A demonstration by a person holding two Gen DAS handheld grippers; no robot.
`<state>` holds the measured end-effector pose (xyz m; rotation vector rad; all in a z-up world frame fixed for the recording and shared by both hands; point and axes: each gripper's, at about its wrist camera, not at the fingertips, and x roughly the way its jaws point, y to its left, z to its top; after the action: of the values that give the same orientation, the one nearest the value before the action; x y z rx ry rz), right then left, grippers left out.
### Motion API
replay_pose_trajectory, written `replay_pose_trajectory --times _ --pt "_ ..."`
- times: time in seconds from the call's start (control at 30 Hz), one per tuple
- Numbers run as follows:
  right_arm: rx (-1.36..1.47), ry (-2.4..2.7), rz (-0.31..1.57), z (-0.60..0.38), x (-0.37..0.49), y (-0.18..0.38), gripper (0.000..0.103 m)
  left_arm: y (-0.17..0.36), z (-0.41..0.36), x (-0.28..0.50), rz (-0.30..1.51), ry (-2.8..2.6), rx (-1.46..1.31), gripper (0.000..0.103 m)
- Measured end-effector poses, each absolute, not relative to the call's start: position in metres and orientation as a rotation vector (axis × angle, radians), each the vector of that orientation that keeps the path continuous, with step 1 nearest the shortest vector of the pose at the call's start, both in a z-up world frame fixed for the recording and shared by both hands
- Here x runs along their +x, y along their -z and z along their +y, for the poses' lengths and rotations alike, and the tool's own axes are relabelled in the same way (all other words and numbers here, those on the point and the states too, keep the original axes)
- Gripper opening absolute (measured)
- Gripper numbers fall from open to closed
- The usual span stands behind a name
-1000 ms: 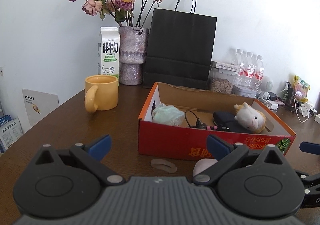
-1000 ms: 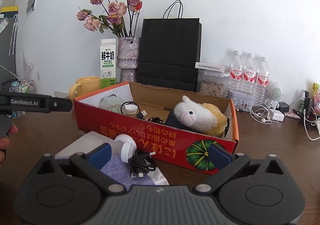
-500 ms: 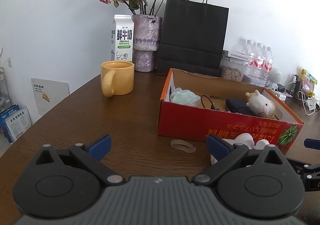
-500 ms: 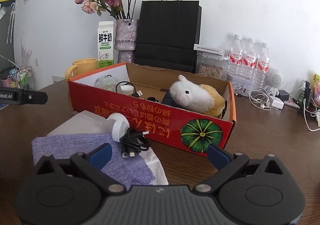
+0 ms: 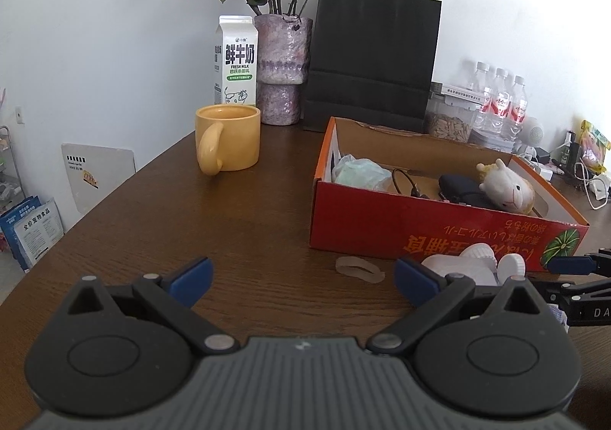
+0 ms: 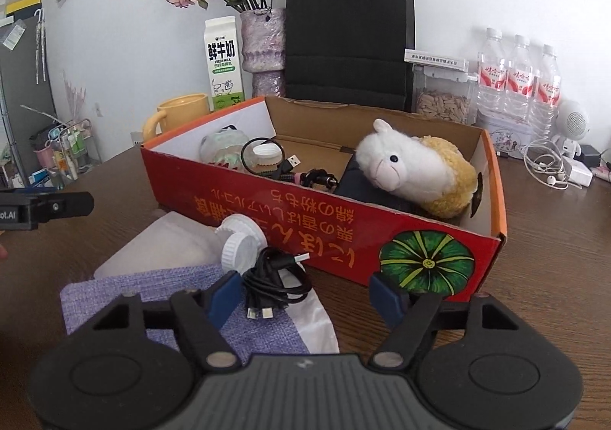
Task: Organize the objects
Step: 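Withdraw both tools toward the remaining items beside the box, then grasp the black cable with the right tool while the left tool grasps the beige ring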
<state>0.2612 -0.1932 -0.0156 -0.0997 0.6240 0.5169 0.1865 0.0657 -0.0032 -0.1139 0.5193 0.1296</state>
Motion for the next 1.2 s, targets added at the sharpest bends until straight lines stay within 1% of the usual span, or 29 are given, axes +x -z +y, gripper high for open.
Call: replay_pose_trajectory --times 0.17,0.27,0.33,0.37,0.4,0.63,0.77,0.8,0.87,0.9,0.93,0.97,1.03,1.1,1.2 --pt "-0.039 -0.570 0.669 -0.197 0.275 0.021 0.070 0.007 0.069 0.201 0.567 -0.133 -0.107 0.103" --pt "-0.011 -0.600 0.681 -0.198 0.280 0.024 0.064 0.007 0.068 0.209 0.574 -0.128 -0.096 0.103" --pt "0.009 -0.619 0.687 -0.199 0.282 0.025 0.054 0.007 0.066 0.214 0.579 -0.120 -0.090 0.103" --pt "0.022 -0.630 0.689 -0.199 0.282 0.025 0.052 0.007 0.065 0.217 0.583 -0.116 -0.086 0.103" --pt "0.034 -0.644 0.690 -0.200 0.283 0.026 0.046 0.008 0.064 0.220 0.588 -0.110 -0.079 0.103" --pt "0.041 -0.640 0.650 -0.201 0.277 0.024 0.043 0.019 0.048 0.245 0.629 -0.085 -0.035 0.102" --pt "0.044 -0.613 0.619 -0.206 0.271 0.021 0.043 0.026 0.043 0.259 0.644 -0.082 -0.040 0.096" --pt "0.044 -0.606 0.612 -0.207 0.270 0.021 0.043 0.028 0.043 0.262 0.650 -0.082 -0.042 0.093" --pt "0.045 -0.589 0.597 -0.210 0.267 0.020 0.042 0.032 0.042 0.266 0.667 -0.071 -0.057 0.078" --pt "0.047 -0.583 0.589 -0.211 0.266 0.020 0.042 0.034 0.043 0.267 0.673 -0.059 -0.067 0.074" --pt "0.047 -0.578 0.582 -0.212 0.264 0.019 0.042 0.035 0.045 0.267 0.673 -0.033 -0.091 0.064" --pt "0.045 -0.571 0.574 -0.212 0.262 0.019 0.042 0.035 0.045 0.266 0.666 -0.015 -0.103 0.046" --pt "0.044 -0.566 0.562 -0.213 0.259 0.018 0.042 0.034 0.044 0.264 0.655 -0.010 -0.103 0.016" --pt "0.041 -0.564 0.556 -0.212 0.257 0.018 0.042 0.033 0.046 0.263 0.644 -0.009 -0.109 0.008" --pt "0.038 -0.563 0.550 -0.212 0.254 0.018 0.042 0.031 0.045 0.258 0.616 -0.006 -0.116 0.006"
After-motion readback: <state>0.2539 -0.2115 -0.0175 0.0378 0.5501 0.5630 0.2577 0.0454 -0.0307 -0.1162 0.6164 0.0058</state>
